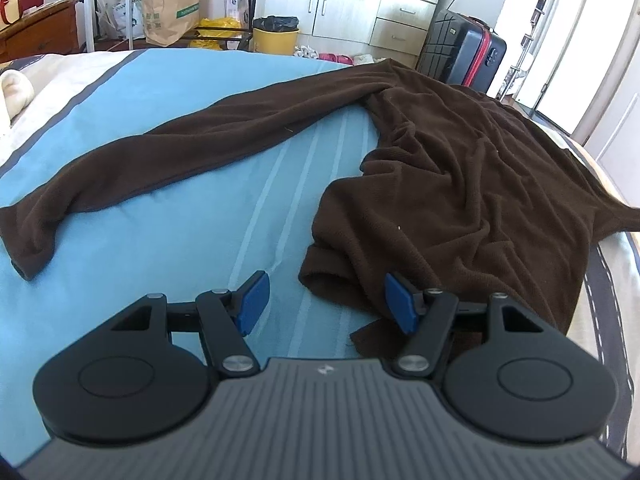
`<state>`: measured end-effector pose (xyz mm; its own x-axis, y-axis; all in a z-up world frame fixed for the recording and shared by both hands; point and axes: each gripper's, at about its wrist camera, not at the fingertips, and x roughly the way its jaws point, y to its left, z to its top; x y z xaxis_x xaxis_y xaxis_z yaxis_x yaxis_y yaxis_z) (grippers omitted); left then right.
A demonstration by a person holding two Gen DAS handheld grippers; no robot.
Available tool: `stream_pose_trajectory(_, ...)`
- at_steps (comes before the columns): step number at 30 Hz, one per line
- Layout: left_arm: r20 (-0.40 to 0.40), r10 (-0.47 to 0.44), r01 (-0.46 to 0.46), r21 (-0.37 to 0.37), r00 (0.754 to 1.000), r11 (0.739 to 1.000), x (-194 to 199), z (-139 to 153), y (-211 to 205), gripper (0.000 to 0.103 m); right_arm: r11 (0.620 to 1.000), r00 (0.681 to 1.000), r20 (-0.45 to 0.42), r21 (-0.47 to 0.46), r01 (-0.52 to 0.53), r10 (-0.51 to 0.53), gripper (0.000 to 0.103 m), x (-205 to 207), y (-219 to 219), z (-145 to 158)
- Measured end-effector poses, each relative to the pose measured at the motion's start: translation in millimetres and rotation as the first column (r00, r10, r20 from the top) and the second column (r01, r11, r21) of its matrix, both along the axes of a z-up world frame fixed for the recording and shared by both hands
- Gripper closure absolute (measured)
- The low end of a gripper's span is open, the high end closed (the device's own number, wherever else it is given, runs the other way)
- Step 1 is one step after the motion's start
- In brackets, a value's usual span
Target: Fold clothes
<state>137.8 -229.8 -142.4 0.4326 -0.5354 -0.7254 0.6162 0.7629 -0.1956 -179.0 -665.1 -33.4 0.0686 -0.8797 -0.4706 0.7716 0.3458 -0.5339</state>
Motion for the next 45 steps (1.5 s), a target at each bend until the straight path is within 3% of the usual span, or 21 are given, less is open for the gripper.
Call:
stream_pose_trajectory(1,0.002,-0.004,0.004,0.001,1.000,1.000,-0.4,0.0,-0.7,0.040,0.999,0.998,-0.050,0.027,0.027,-0.026,0.093,-3.8,-3.2,-11.0)
stream_pose_trajectory(3,0.002,-0.008,0.008,0.000,1.000,1.000,-1.1,0.0,-1.3,0.040,0.989,0.998,-0.052,0.142,0.036,-0.029,0.083,-10.7,-12.6,-22.5)
stream_pose_trajectory(7,-0.002,0.006,-0.006,-0.013,1.000,1.000,1.8,2.7,2.7,0.040,0.983,0.998,0.016,0.178,0.054,-0.058,0.075,-22.2,-15.3,-17.6)
stream_pose_trajectory(10,0.000,0.028,-0.028,-0.024,1.000,0.999,5.9,5.8,7.7,0.040,0.977,0.994,0.066,0.205,0.066,-0.081,0.058,-30.8,-17.4,-13.7)
stream_pose_trajectory(12,-0.006,0.050,-0.050,-0.032,0.999,0.998,9.4,6.9,12.6,0.040,0.972,0.990,0.099,0.223,0.073,-0.098,0.038,-36.5,-18.7,-11.2)
stream_pose_trajectory(16,-0.046,0.074,-0.077,-0.065,0.996,0.995,18.0,6.5,19.3,0.040,0.962,0.978,0.164,0.259,0.086,-0.131,0.036,-48.0,-21.4,-6.0)
stream_pose_trajectory(18,-0.067,0.077,-0.082,-0.083,0.995,0.993,23.1,4.9,16.7,0.040,0.925,0.947,0.279,0.378,0.042,-0.157,0.036,-55.4,-27.2,-6.1)
stream_pose_trajectory(21,-0.065,0.056,-0.062,-0.094,0.996,0.994,26.8,0.1,8.1,0.040,0.837,0.892,0.446,0.516,-0.184,-0.079,0.036,-38.6,-11.3,-15.0)
stream_pose_trajectory(23,-0.071,0.019,-0.027,-0.116,0.997,0.993,29.7,-6.9,1.0,0.040,0.727,0.848,0.529,0.593,-0.346,-0.027,0.036,-10.8,1.4,-31.4)
stream_pose_trajectory(25,-0.062,-0.060,0.050,-0.147,0.996,0.988,28.4,-14.9,-9.1,0.031,0.597,0.821,0.571,0.663,-0.452,-0.012,0.036,16.5,25.6,-55.5)
stream_pose_trajectory(26,-0.054,-0.094,0.084,-0.157,0.994,0.984,27.4,-18.4,-14.2,0.031,0.513,0.823,0.569,0.705,-0.490,0.006,0.036,31.8,38.8,-71.8)
stream_pose_trajectory(28,0.008,-0.096,0.097,-0.108,0.995,0.990,20.0,-18.3,-24.0,0.036,0.395,0.823,0.563,0.742,-0.542,0.074,0.036,61.5,62.6,-94.2)
stream_pose_trajectory(29,0.037,-0.105,0.108,-0.089,0.994,0.990,17.1,-17.1,-27.8,0.047,0.386,0.816,0.564,0.730,-0.564,0.125,0.036,73.3,73.7,-98.9)
stream_pose_trajectory(30,0.063,-0.112,0.116,-0.074,0.992,0.991,15.1,-15.5,-30.5,0.091,0.388,0.805,0.565,0.710,-0.587,0.184,0.036,82.2,85.3,-100.1)
stream_pose_trajectory(32,0.109,-0.092,0.098,-0.055,0.990,0.994,13.5,-8.6,-30.0,0.094,0.365,0.777,0.561,0.686,-0.629,0.285,0.036,90.0,108.1,-98.7)
stream_pose_trajectory(35,0.167,0.016,0.006,-0.130,0.986,0.991,15.4,17.7,-9.6,0.095,0.328,0.726,0.568,0.651,-0.685,0.388,0.036,96.3,129.4,-93.1)
stream_pose_trajectory(38,0.155,0.138,-0.095,-0.257,0.978,0.962,27.4,46.9,24.0,0.095,0.318,0.684,0.574,0.612,-0.724,0.451,0.036,98.7,144.6,-88.2)
stream_pose_trajectory(41,0.038,0.178,-0.162,-0.263,0.983,0.951,48.0,31.8,38.9,0.094,0.326,0.663,0.539,0.592,-0.737,0.519,0.036,103.5,164.7,-87.4)
stream_pose_trajectory(45,-0.111,0.190,-0.210,-0.214,0.975,0.954,65.3,-0.6,38.2,0.094,0.307,0.688,0.516,0.638,-0.706,0.511,0.035,116.1,178.3,-96.3)
